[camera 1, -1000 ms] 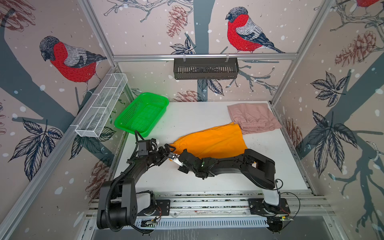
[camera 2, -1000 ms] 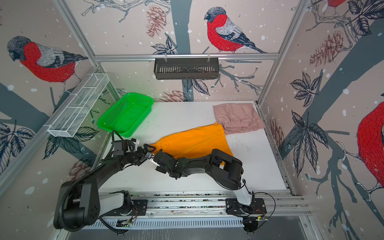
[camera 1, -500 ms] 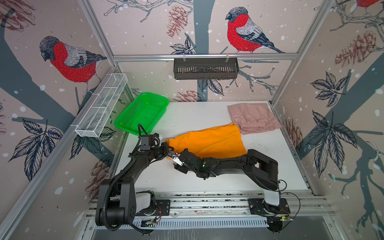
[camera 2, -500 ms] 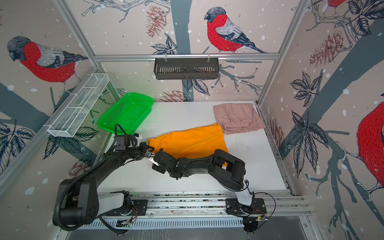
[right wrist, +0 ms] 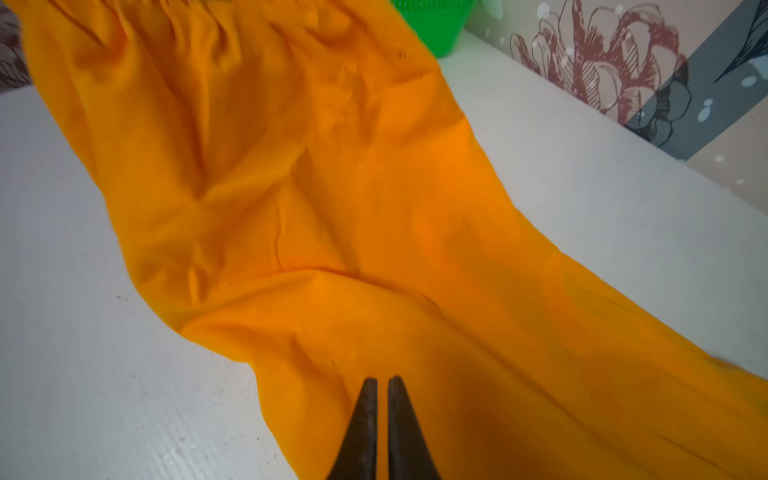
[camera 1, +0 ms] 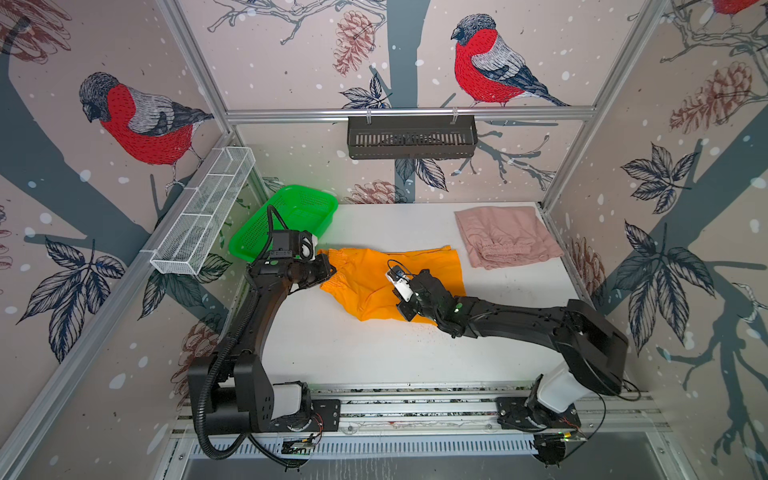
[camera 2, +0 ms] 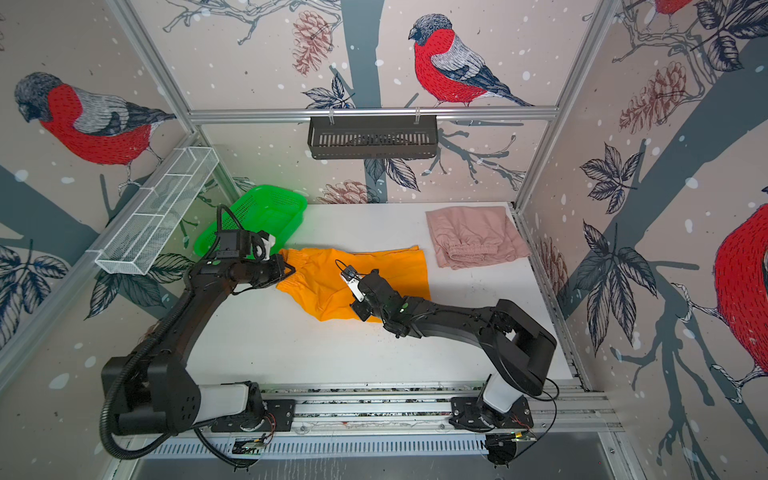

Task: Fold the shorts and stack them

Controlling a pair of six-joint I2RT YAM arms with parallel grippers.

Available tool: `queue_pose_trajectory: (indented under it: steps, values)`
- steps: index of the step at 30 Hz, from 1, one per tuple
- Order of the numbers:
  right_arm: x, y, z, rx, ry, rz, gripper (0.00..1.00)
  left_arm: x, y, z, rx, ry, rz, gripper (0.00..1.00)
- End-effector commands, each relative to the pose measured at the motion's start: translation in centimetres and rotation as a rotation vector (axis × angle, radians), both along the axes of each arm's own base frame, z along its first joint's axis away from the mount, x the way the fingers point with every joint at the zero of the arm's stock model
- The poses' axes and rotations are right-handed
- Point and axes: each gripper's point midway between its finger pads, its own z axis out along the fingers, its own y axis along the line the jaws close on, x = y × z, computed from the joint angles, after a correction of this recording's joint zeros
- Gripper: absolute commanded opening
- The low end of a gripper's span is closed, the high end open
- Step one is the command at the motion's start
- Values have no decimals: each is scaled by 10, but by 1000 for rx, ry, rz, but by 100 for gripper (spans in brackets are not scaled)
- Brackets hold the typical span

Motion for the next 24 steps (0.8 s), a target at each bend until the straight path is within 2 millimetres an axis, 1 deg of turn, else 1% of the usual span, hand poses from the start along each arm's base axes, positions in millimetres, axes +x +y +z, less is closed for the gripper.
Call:
queue_pose_trajectory:
  steps: [1,3,6,8,10,11,13,15,17,18,20,22,24]
  values:
    - [1,17,-22,-28,45,41,7,-2,4,4,59,30,-45,0]
    - [-4,34,-36,-32,84,88,5,4,7,7,78,33,-45,0]
    - [-17,62,-54,-13,141,167,5,12,7,10,85,34,-56,0]
    - [-25,81,-71,-13,205,210,5,17,7,11,87,38,-60,0]
    - [-30,95,-84,-2,255,227,5,20,10,11,104,46,-55,0]
    - [-33,101,-89,15,284,240,5,22,12,10,118,50,-53,0]
    - [-41,116,-90,57,330,277,6,25,17,9,152,69,-49,0]
    - [-46,129,-92,79,357,296,12,28,21,8,178,83,-49,0]
    - [-49,145,-91,99,366,315,18,32,24,9,198,86,-51,0]
    - [-48,151,-87,111,361,318,21,33,25,10,206,86,-51,0]
    - [-39,158,-71,148,341,308,30,35,28,12,225,91,-55,0]
    - [-28,155,-49,185,312,284,35,35,29,15,240,91,-62,0]
    - [-18,147,-32,184,275,259,37,34,31,18,252,87,-63,0]
